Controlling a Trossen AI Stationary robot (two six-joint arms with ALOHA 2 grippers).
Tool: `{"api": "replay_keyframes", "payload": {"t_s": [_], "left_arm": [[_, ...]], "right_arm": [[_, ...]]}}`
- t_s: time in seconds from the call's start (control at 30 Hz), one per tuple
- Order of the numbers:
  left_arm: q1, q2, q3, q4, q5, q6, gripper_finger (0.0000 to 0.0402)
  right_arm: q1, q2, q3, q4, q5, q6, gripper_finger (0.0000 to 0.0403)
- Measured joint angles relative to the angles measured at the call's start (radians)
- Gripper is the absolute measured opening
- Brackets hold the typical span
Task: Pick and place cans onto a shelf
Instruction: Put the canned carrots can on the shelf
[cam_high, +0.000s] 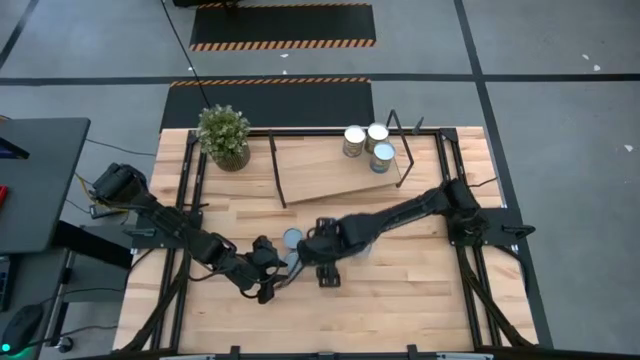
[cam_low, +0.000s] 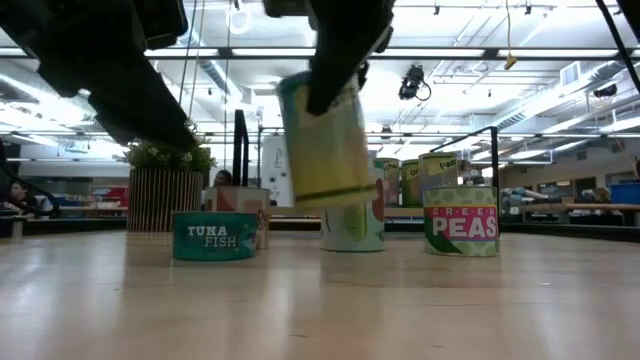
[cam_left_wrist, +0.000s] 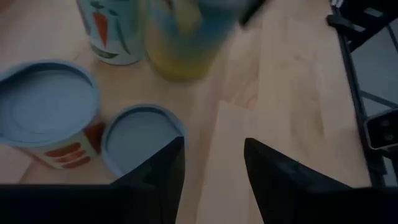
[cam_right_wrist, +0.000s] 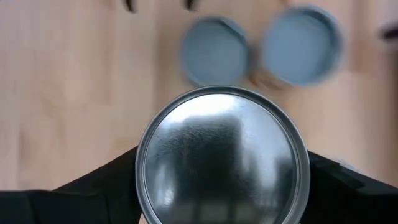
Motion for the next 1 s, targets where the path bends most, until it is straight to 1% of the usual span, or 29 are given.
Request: {"api": "replay_keyframes", "payload": {"t_s": [0.13, 0.27, 0.4, 0.57, 0.7, 0.83, 1.0], "left_arm": [[0.015, 0.0, 0.0, 0.007, -0.001, -0.007, 0.0171], [0.024, 0.0, 0.0, 0.011, 0.0, -0.013, 0.0171], [0.024, 0.0, 0.0, 0.01, -0.006, -0.017, 0.0171], [0.025, 0.0, 0.0, 0.01, -0.027, -0.024, 0.0171], [0.027, 0.0, 0.0, 0.01, -0.031, -0.036, 0.0171], [0.027, 0.0, 0.0, 0.01, -0.031, -0.052, 0.0171], [0.042, 0.0, 0.0, 0.01, -0.035, -0.054, 0.0171]], "right_arm": [[-0.06, -0.06, -0.001, -0.079, 0.048, -0.024, 0.0322], [-0.12, -0.12, -0.005, -0.115, 0.1, -0.072, 0.0322], [-0.192, -0.206, -0.103, -0.075, 0.11, -0.085, 0.0322], [-0.274, -0.332, -0.316, 0.079, 0.112, -0.086, 0.0322], [-0.338, -0.429, -0.437, 0.15, 0.073, -0.086, 0.0322], [-0.397, -0.515, -0.459, 0.176, 0.037, -0.092, 0.0322], [-0.455, -0.59, -0.458, 0.201, 0.045, -0.145, 0.0323]]}}
